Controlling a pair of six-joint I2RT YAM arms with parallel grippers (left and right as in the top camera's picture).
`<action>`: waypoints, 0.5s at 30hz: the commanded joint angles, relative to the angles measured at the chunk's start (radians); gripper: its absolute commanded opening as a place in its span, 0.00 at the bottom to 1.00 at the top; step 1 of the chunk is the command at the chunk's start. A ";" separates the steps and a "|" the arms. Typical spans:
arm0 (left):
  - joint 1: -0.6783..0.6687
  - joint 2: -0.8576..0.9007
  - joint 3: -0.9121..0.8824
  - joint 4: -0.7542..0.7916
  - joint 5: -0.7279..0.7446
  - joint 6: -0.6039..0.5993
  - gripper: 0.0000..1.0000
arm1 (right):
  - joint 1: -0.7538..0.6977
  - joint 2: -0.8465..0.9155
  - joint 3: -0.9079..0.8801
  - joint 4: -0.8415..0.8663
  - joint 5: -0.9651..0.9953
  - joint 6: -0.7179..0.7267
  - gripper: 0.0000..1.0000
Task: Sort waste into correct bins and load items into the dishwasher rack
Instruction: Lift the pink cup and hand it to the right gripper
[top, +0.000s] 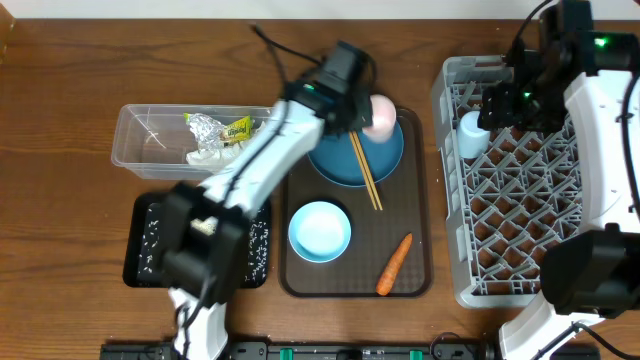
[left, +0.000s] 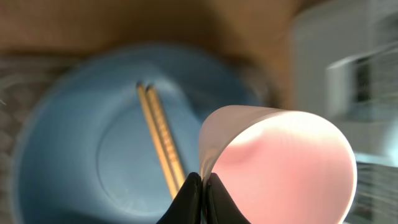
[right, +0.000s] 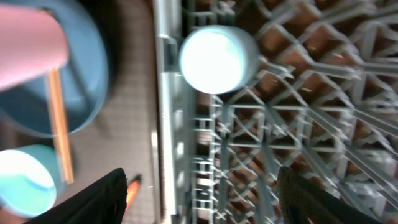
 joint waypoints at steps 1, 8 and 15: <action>0.078 -0.166 0.035 0.009 0.190 -0.007 0.06 | -0.064 -0.025 0.030 0.000 -0.296 -0.143 0.77; 0.256 -0.263 0.034 0.010 0.713 -0.078 0.06 | -0.188 -0.030 0.030 -0.126 -0.908 -0.541 0.81; 0.278 -0.253 0.029 0.010 0.979 -0.083 0.06 | -0.195 -0.030 0.030 -0.224 -1.125 -0.767 0.89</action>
